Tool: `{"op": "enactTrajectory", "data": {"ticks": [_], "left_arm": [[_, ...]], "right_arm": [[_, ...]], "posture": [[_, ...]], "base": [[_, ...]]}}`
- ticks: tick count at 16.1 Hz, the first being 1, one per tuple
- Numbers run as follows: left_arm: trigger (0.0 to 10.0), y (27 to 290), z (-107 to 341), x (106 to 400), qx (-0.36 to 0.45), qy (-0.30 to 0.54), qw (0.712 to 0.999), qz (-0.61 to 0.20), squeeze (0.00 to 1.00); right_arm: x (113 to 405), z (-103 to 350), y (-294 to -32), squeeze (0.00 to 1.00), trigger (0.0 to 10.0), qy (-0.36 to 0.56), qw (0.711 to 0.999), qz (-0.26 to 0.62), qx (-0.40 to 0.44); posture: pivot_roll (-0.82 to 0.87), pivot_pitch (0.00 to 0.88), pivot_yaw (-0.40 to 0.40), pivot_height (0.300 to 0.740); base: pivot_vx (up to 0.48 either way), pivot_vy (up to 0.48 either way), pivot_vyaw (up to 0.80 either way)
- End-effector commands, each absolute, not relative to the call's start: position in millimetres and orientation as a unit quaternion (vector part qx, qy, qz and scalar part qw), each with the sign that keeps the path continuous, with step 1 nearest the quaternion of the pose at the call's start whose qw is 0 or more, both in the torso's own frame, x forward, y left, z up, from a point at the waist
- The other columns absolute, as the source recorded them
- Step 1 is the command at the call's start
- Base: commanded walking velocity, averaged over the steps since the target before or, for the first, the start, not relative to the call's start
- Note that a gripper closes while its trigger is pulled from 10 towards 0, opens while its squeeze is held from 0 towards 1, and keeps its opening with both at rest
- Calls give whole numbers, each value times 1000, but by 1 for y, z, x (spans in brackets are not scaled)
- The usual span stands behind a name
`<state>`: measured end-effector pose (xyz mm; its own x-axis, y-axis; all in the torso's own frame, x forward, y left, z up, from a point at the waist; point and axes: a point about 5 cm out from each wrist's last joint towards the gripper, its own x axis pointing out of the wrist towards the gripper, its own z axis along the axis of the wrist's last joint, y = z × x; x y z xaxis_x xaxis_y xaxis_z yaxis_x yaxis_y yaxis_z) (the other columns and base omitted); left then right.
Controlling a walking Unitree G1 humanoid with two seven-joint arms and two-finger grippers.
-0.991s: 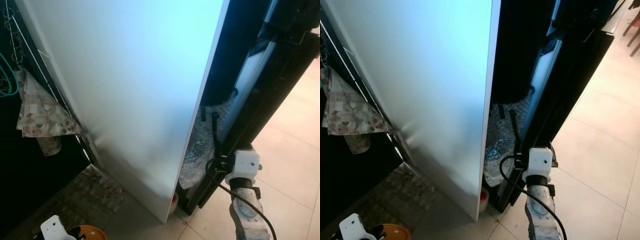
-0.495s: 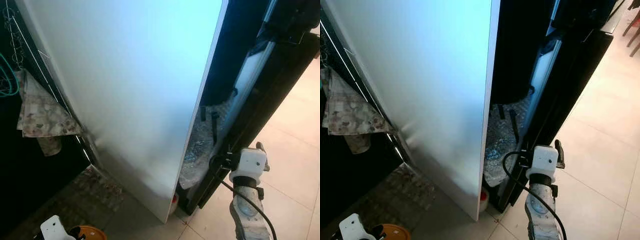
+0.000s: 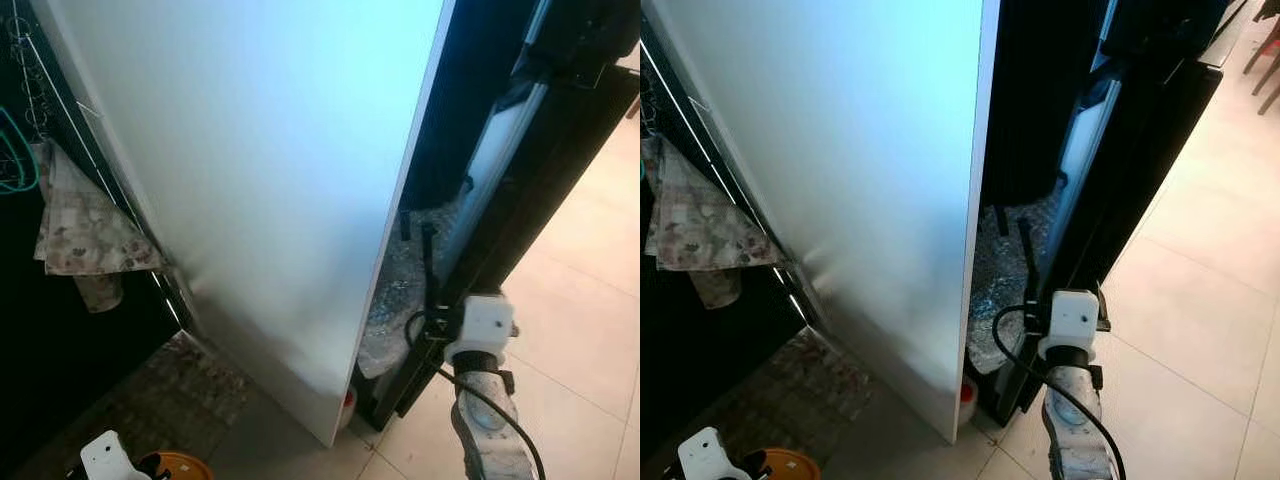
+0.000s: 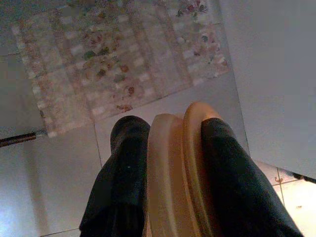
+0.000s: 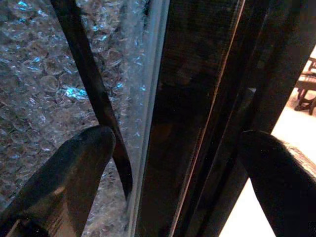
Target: Restocking fridge
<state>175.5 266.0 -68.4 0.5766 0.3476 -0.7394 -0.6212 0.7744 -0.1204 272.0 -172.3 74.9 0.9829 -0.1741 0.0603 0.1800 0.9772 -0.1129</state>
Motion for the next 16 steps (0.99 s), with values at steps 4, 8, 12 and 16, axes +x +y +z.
{"op": "enactTrajectory", "data": {"ticks": [4,8,12,16], "left_arm": [[10000,258,-72,174,-179,382,867,267,0],[10000,258,-73,172,-178,384,866,268,0],[10000,260,-73,170,-176,385,865,270,0],[10000,257,-75,168,-179,390,863,269,0]], "right_arm": [[276,80,-176,0,10000,-34,993,-97,-65],[277,81,-180,0,10000,-36,990,-116,-69],[282,85,-183,0,10000,-42,988,-126,-76],[283,86,-189,0,10000,-40,986,-139,-82]], "posture": [[30,0,-3,740],[34,0,-7,740],[29,0,-8,740],[27,0,-7,740]], "base": [[0,0,0],[0,0,0],[0,0,0],[0,0,0]]}}
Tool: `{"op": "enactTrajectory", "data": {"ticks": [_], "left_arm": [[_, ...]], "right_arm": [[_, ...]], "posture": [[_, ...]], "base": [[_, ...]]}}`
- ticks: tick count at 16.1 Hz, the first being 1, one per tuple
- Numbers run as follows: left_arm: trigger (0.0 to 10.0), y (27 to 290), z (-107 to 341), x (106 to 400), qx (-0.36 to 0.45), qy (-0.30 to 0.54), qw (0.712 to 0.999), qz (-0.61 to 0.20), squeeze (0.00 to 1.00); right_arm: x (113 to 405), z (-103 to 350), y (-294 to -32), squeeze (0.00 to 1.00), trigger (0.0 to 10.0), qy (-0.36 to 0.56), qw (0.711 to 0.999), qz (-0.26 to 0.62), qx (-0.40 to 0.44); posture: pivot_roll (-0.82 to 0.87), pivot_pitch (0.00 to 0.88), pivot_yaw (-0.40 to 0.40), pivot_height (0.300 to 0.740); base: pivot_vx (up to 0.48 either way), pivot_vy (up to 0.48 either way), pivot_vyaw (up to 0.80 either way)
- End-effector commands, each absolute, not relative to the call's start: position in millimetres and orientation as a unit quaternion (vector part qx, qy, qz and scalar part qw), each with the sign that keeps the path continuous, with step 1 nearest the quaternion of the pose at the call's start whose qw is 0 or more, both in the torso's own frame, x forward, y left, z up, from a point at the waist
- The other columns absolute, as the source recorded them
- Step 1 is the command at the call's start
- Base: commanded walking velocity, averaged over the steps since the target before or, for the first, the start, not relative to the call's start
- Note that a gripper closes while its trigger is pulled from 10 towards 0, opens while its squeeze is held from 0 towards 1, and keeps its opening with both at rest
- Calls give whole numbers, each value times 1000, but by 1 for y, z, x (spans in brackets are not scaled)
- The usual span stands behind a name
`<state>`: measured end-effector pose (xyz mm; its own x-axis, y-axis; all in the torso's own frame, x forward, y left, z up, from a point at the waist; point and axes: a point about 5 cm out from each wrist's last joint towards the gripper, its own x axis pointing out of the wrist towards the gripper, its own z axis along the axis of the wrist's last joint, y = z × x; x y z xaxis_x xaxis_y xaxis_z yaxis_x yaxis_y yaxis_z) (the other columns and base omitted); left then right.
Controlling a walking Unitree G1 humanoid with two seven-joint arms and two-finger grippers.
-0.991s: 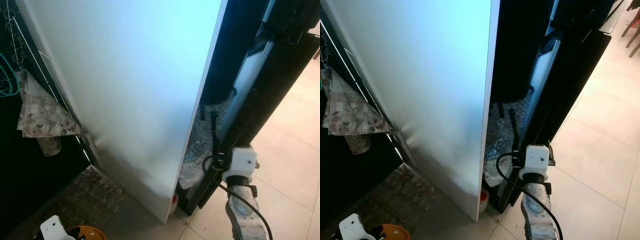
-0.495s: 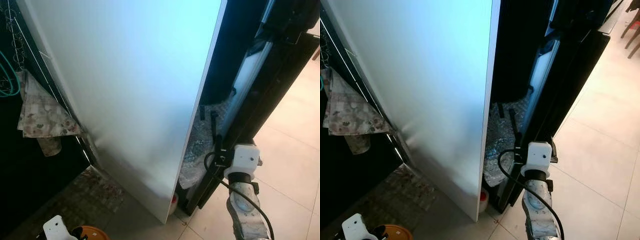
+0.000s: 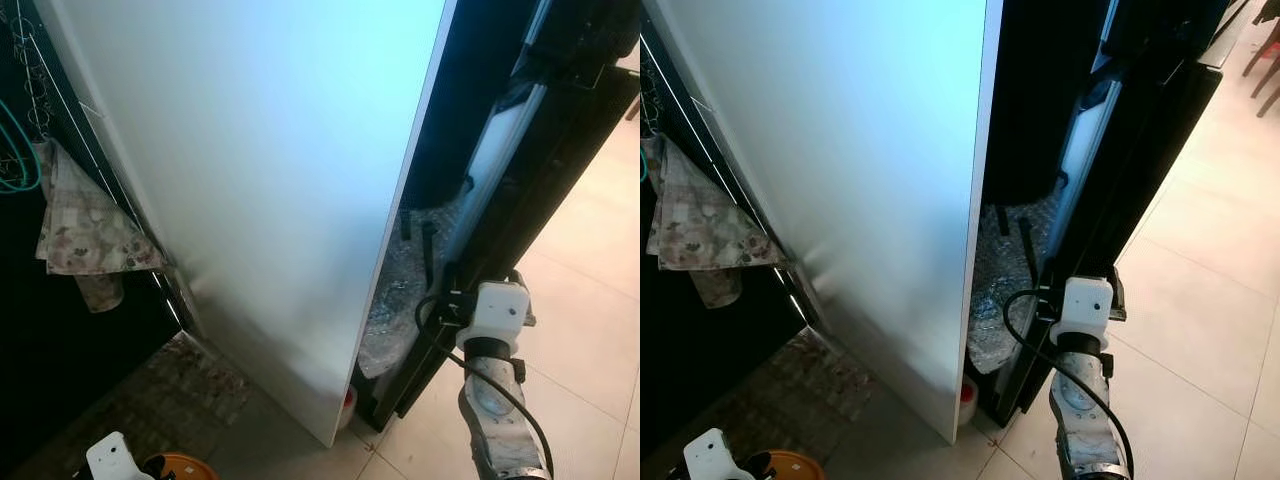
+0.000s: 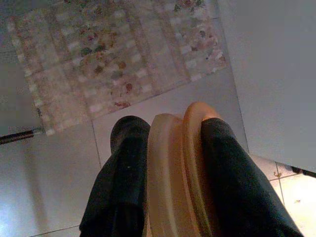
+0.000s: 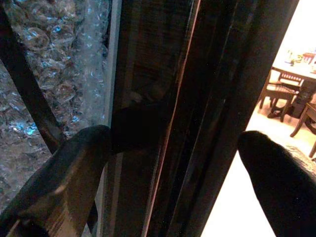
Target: Restocking fridge
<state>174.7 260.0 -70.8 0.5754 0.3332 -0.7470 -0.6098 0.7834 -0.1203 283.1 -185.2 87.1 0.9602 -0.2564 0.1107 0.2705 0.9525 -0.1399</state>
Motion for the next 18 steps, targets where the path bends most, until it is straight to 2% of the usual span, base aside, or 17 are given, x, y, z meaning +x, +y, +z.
{"op": "enactTrajectory", "data": {"ticks": [1,6,9,15,18], "left_arm": [[10000,257,-75,167,-179,390,862,269,0],[10000,258,-75,168,-179,389,862,270,0],[10000,258,-75,168,-180,389,862,269,0],[10000,256,-75,170,-179,390,863,266,0],[10000,255,-75,171,-178,390,864,263,0]], "right_arm": [[284,85,-189,0,10000,-40,986,-139,-82],[287,88,-191,0,10000,-43,985,-148,-83],[281,89,-204,0,10000,-45,977,-185,-97],[253,76,-250,0,10000,-12,949,-294,-108],[220,56,-287,0,10000,40,910,-404,-83]], "posture": [[26,0,-7,740],[28,0,-7,740],[27,0,-8,740],[14,0,-4,740],[8,0,-1,740]], "base": [[0,0,0],[0,0,0],[0,0,0],[0,0,0],[0,0,0]]}}
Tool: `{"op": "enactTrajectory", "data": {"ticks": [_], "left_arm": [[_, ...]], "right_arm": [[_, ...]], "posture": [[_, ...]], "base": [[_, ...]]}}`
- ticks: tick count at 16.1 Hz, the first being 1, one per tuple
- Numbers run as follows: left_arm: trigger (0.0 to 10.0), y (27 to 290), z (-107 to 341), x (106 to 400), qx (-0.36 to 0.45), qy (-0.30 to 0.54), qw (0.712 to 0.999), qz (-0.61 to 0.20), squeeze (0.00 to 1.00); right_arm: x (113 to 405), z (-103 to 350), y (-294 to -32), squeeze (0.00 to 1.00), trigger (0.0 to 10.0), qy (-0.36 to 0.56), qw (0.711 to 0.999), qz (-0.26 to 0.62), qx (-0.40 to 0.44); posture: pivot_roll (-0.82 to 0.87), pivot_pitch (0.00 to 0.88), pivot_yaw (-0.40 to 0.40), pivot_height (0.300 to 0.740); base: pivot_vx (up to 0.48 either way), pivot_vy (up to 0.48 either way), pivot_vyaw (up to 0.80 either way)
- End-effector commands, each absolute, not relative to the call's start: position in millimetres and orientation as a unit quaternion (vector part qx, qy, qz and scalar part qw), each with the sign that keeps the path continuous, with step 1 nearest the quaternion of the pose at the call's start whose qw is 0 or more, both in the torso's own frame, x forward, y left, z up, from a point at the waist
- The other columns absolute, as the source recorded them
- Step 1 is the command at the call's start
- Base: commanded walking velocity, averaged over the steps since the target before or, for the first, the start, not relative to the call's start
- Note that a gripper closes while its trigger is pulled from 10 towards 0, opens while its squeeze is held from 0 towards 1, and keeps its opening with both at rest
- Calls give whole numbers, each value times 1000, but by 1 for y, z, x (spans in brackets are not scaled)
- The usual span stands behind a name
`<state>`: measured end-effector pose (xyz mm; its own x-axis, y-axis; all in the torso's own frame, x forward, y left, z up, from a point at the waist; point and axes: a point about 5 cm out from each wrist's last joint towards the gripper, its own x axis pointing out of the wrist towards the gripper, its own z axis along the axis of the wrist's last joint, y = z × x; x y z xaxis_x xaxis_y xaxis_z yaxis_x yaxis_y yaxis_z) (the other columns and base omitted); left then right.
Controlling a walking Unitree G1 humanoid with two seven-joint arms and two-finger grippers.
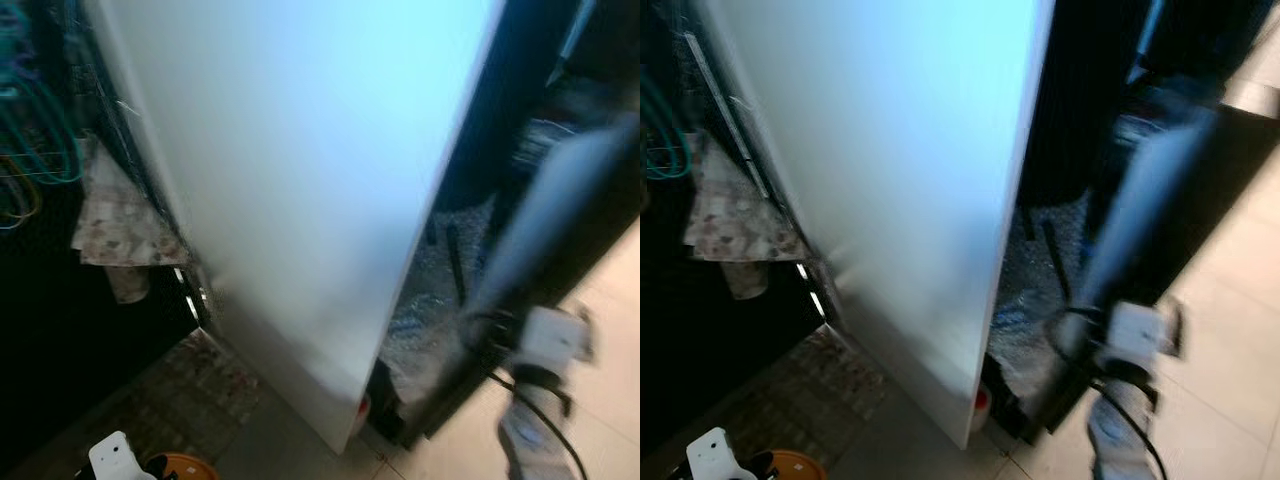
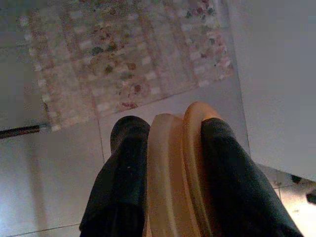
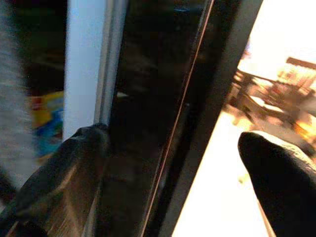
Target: Restocking fridge
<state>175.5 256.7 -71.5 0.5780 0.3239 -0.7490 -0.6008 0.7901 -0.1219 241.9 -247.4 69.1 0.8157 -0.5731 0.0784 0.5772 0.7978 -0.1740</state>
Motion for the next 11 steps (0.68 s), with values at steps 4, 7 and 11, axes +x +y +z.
{"op": "enactTrajectory", "data": {"ticks": [4,7,11], "left_arm": [[10000,254,-75,171,-176,391,865,262,0],[10000,254,-75,170,-175,393,864,261,0],[10000,252,-76,170,-175,396,864,258,0]], "right_arm": [[174,28,-325,0,10000,114,849,-512,-58],[167,0,-318,0,10000,182,866,-465,-36],[168,-55,-261,0,10000,321,904,-283,10]], "posture": [[3,0,1,740],[2,0,1,740],[7,0,1,740]], "base": [[0,0,0],[0,0,0],[0,0,0]]}}
